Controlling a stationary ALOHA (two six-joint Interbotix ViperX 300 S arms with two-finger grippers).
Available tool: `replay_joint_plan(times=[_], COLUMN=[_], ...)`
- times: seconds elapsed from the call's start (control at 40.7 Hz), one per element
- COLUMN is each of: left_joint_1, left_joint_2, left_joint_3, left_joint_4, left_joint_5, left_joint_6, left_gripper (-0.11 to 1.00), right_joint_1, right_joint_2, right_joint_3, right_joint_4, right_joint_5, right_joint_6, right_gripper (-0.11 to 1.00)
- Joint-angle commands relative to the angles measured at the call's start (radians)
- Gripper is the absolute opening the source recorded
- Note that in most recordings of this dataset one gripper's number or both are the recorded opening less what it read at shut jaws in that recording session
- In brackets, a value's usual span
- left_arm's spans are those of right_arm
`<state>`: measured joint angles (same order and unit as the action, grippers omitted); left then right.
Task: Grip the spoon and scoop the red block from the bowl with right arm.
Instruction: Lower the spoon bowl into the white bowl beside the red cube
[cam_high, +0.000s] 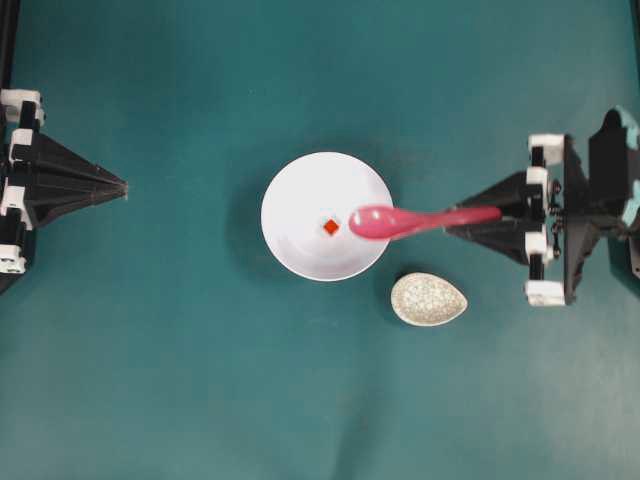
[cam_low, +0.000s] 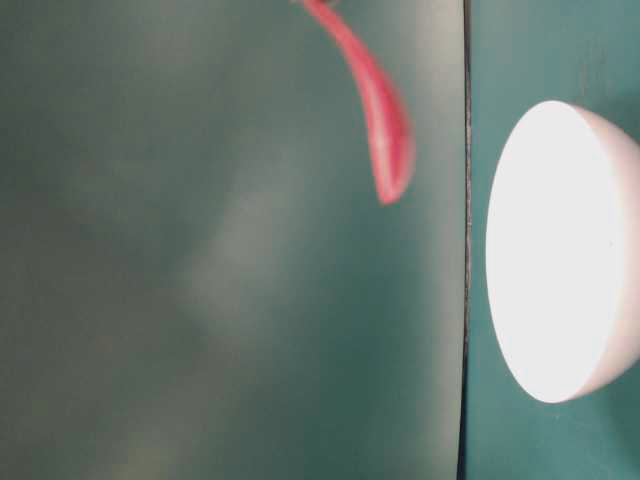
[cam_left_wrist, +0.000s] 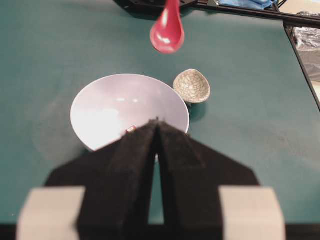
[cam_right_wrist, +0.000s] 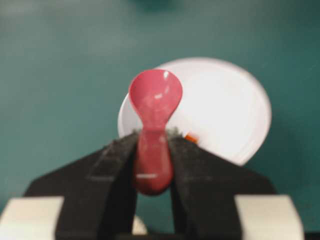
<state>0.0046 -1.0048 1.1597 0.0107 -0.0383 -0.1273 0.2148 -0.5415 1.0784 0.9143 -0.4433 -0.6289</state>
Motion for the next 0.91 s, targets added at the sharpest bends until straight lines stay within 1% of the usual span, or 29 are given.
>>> replay_joint_plan(times=[0.0,0.074,0.147,0.27,0.368,0.516,0.614,0.884], left_joint_1=[0.003,0.003,0.003,0.003,0.003,0.003,0.003,0.003], left_joint_2=[0.002,0.0,-0.003,-0.003,-0.003,-0.003,-0.003,-0.005], left_joint_3=[-0.032,-0.032,-0.032,-0.032,-0.032,-0.032,-0.032,-0.032], left_joint_4=[0.003,0.003,0.003,0.003,0.003,0.003,0.003,0.003], left_joint_5=[-0.005,-0.005,-0.005,-0.003,0.0,0.0,0.0,0.0], left_joint_6=[0.0,0.0,0.0,0.0,0.0,0.006,0.009,0.008], left_gripper=[0.0,0.0,0.0,0.0,0.0,0.0,0.0,0.0], right_joint_1=[-0.028,-0.046,-0.063,-0.095,-0.13,-0.184,-0.201,-0.229], right_joint_2=[-0.008,-0.006,-0.003,0.003,0.015,0.064,0.107,0.249], right_joint_3=[-0.043,-0.057,-0.067,-0.083,-0.109,-0.15,-0.172,-0.264], right_joint_4=[-0.003,-0.003,-0.002,0.0,0.002,0.002,0.0,-0.002], right_joint_5=[-0.014,-0.008,0.003,0.054,0.146,0.321,0.387,0.486], right_joint_6=[-0.002,0.0,0.003,0.011,0.011,0.011,0.011,0.011], right_gripper=[0.25,0.22,0.21,0.22,0.21,0.22,0.21,0.22])
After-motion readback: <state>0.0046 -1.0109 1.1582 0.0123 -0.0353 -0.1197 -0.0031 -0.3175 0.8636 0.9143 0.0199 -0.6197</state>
